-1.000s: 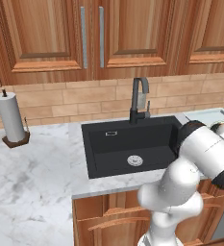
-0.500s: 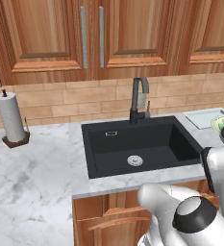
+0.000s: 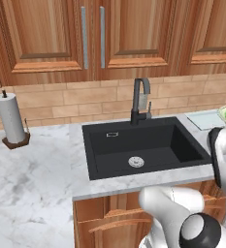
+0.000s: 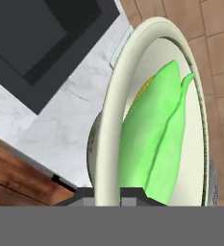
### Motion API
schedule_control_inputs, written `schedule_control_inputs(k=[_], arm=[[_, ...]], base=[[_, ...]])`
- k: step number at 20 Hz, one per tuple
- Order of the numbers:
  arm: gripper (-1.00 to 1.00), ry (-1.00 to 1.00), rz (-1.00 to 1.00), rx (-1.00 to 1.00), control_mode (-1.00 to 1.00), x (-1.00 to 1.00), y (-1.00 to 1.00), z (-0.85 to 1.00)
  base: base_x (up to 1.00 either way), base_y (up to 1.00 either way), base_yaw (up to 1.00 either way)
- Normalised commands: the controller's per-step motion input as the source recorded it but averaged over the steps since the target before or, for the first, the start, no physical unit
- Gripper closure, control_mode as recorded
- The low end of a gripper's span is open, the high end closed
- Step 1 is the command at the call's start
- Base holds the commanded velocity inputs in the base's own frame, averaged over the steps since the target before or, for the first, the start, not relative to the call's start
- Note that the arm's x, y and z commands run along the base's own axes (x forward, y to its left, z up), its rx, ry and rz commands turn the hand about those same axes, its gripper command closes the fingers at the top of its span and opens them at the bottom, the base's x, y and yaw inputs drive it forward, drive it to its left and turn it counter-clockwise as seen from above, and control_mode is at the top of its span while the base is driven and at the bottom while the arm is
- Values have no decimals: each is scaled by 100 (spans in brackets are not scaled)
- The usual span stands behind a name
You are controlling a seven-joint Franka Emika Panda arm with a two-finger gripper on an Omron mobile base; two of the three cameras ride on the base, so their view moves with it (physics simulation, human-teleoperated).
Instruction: Pick the corn from the sink and place it in the bowl. Then pick the bowl and place it in the microwave. Then close the microwave door and press the start button.
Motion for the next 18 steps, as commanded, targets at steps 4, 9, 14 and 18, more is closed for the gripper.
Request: schedule_control_inputs(k=[4,9,14,18], arm=[[100,5,15,0,-100,-28,85,100],[100,6,26,0,-100,-51,100,95],[100,1,31,0,-100,-64,100,49],[100,0,32,0,-100,-42,100,18]], base=[[0,0,0],[0,0,0],[0,0,0],[0,0,0]])
